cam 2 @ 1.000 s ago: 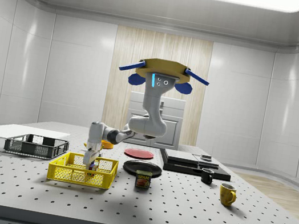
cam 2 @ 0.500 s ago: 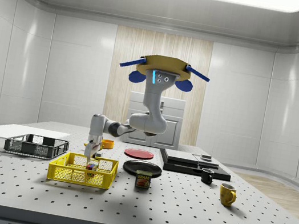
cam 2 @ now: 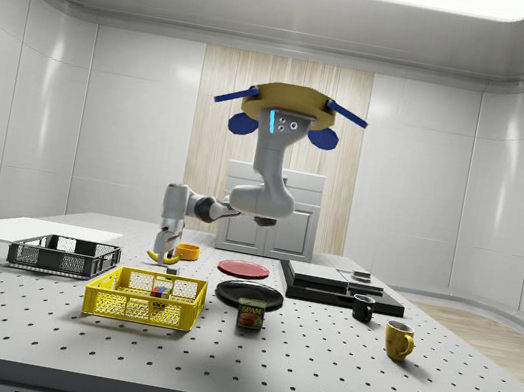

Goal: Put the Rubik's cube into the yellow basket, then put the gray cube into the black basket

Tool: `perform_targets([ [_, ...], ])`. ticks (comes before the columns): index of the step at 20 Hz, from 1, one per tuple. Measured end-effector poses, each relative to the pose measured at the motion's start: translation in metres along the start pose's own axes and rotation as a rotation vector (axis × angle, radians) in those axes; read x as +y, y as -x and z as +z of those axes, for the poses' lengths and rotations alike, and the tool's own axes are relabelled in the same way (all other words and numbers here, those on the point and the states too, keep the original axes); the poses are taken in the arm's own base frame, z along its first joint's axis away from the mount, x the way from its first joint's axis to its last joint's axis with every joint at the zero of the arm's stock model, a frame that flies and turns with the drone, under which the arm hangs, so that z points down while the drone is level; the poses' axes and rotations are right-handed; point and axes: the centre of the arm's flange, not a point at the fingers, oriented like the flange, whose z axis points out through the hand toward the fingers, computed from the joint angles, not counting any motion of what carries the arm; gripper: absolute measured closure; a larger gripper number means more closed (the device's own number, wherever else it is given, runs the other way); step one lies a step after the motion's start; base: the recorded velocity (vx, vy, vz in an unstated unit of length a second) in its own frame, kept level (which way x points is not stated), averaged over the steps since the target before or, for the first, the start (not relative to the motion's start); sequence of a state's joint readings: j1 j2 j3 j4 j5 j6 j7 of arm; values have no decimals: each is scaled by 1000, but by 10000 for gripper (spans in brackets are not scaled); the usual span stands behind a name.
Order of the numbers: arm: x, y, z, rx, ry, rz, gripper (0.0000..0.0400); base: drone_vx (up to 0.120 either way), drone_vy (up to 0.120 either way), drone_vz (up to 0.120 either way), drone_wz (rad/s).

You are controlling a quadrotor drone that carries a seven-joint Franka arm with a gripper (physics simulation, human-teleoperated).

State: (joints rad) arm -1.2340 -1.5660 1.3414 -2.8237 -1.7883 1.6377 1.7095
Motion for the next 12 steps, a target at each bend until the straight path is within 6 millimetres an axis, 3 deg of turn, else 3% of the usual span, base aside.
perform_targets([
  [12,0,0,-1,0,0,0,0,0,-120,0,0],
])
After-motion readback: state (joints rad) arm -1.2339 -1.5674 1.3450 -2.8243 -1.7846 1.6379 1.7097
